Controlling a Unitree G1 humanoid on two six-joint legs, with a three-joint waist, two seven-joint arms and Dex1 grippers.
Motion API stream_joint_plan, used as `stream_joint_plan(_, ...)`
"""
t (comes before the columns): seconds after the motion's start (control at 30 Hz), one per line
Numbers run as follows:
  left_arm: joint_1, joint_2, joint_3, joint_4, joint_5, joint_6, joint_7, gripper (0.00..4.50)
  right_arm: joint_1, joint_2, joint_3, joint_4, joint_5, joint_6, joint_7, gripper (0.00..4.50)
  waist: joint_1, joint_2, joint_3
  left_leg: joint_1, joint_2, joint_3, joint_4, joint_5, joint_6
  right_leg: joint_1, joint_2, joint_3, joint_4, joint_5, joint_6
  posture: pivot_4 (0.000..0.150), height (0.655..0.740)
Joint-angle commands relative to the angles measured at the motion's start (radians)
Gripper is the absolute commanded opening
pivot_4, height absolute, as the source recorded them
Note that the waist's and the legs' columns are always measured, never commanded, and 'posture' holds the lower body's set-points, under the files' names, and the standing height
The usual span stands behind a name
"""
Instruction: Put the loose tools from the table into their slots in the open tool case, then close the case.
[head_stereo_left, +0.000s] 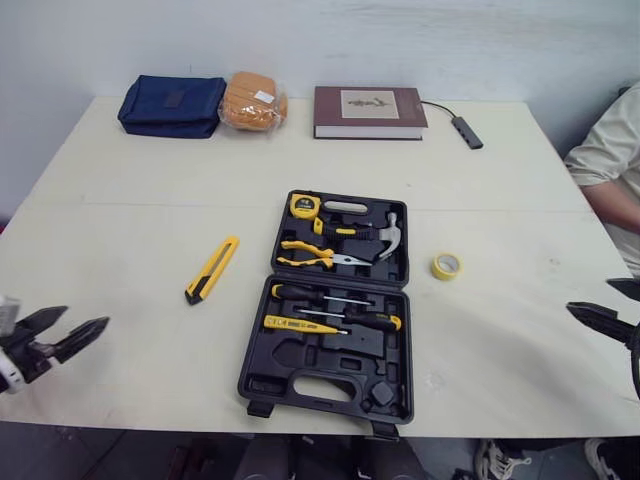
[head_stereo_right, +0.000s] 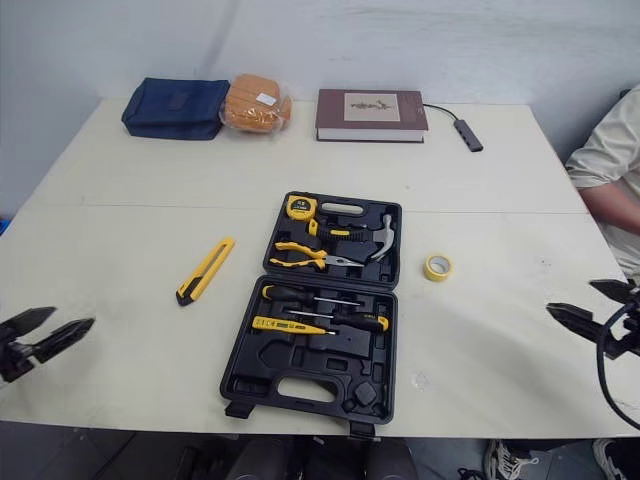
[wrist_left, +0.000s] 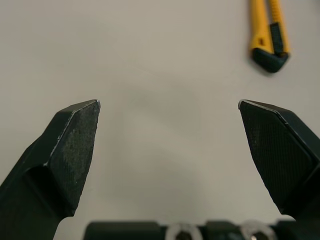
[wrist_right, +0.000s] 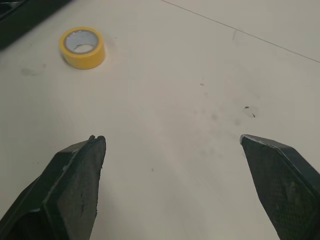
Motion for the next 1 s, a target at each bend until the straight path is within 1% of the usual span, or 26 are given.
stream_joint_plan(0.03,-0.010,0.009,0.017,-0.028,-0.019,-0.007,-0.002,4.47,-0.018,-0.014,-0.019,-0.009,-0.005,-0.019,0.008,4.50,-0.002,0.002,0.001,0.000,0.000,0.000,0.000,0.000,0.000,0.000,0.000,0.000,0.000,0.000,0.000,0.150,0.7400)
stream_joint_plan(0.17,-0.027,-0.006,-0.016,-0.118,-0.045,0.041,0.024,4.47,-0.033,-0.001,0.005,-0.072,0.011,0.004,0.000,4.50,-0.002,0.003,0.001,-0.001,0.000,0.000,0.000,0.001,-0.004,-0.001,0.000,0.000,0.000,0.000,0.000,0.150,0.7400)
stream_joint_plan(0.3,-0.096,-0.027,-0.119,-0.255,-0.059,0.130,0.110,4.47,-0.077,0.011,0.056,-0.256,0.105,0.104,-0.020,4.50,-0.002,0.004,0.002,0.000,0.000,0.001,0.000,0.002,-0.005,0.000,0.000,0.000,0.001,0.000,0.000,0.150,0.7400)
stream_joint_plan(0.4,-0.168,-0.032,-0.195,-0.306,-0.064,0.217,0.178,4.47,-0.124,0.011,0.107,-0.398,0.193,0.183,-0.044,4.50,-0.001,0.004,0.002,0.000,0.000,0.001,0.001,0.003,-0.006,-0.001,0.000,0.000,0.002,0.000,0.000,0.150,0.7400)
stream_joint_plan(0.43,-0.181,-0.033,-0.206,-0.310,-0.063,0.234,0.192,4.47,-0.134,0.011,0.114,-0.421,0.209,0.201,-0.051,4.50,-0.002,0.004,0.002,0.000,0.000,0.001,0.000,0.003,-0.006,-0.001,0.000,0.000,0.003,0.000,0.000,0.150,0.7400)
stream_joint_plan(0.5,-0.235,-0.026,-0.272,-0.301,-0.038,0.275,0.232,4.47,-0.207,0.014,0.173,-0.502,0.289,0.245,-0.079,4.50,-0.002,0.004,0.002,-0.001,0.000,0.001,0.000,0.006,-0.001,-0.001,0.000,0.000,0.003,0.000,0.000,0.150,0.7400)
stream_joint_plan(0.67,-0.358,-0.031,-0.400,-0.257,-0.003,0.338,0.285,4.47,-0.402,0.035,0.335,-0.617,0.424,0.299,-0.133,4.50,0.000,0.003,0.003,-0.001,0.000,0.001,0.001,0.007,-0.001,-0.001,0.000,0.000,0.003,0.000,0.001,0.150,0.7400)
stream_joint_plan(0.8,-0.435,-0.055,-0.504,-0.217,0.032,0.350,0.310,4.47,-0.536,0.059,0.450,-0.637,0.447,0.301,-0.153,4.50,0.000,0.002,0.004,-0.002,-0.001,0.001,0.001,0.007,-0.001,-0.002,0.000,0.000,0.002,0.000,0.001,0.150,0.7400)
stream_joint_plan(1.0,-0.502,-0.088,-0.614,-0.153,0.108,0.337,0.342,4.47,-0.656,0.100,0.565,-0.640,0.447,0.295,-0.157,4.50,0.002,0.001,0.004,-0.004,-0.001,0.001,0.002,0.007,-0.001,-0.004,0.000,-0.001,0.004,0.001,0.002,0.150,0.7400)
